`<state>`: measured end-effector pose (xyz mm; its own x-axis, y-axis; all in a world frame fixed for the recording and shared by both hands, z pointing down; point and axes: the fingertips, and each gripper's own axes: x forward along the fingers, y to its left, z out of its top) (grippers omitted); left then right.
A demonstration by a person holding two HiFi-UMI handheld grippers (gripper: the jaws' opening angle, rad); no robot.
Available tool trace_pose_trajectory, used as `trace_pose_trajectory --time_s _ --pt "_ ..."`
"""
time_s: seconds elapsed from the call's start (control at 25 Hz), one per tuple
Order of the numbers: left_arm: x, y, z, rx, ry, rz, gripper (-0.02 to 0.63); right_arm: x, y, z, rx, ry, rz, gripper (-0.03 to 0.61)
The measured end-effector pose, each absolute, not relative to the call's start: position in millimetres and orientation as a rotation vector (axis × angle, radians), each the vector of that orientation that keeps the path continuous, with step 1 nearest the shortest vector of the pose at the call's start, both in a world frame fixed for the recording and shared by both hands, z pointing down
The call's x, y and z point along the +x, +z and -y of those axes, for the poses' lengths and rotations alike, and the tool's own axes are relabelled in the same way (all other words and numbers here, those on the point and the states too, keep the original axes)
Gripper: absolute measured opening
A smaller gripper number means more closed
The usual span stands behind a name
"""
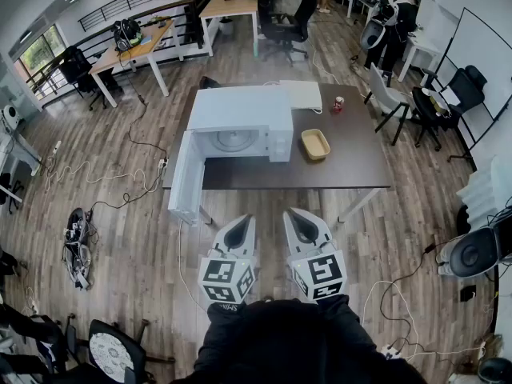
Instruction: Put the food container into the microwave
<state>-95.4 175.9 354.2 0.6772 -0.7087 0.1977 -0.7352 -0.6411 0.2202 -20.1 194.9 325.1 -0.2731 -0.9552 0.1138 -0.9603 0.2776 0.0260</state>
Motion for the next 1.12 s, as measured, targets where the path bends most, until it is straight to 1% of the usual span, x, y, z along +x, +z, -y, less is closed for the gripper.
trace_pose_trajectory --time_s 0.72,1.12 --pt "-105.9 373.5 -163.8 2.648 0.179 1.147 0.032 -23.5 335.0 -187.6 1.921 0.154 2.453 0.023" --pt "-105.5 393.2 -155.3 2.629 0.221 1.119 0.032 -20.1 358.3 -179.0 1.917 0.238 2.423 0.023"
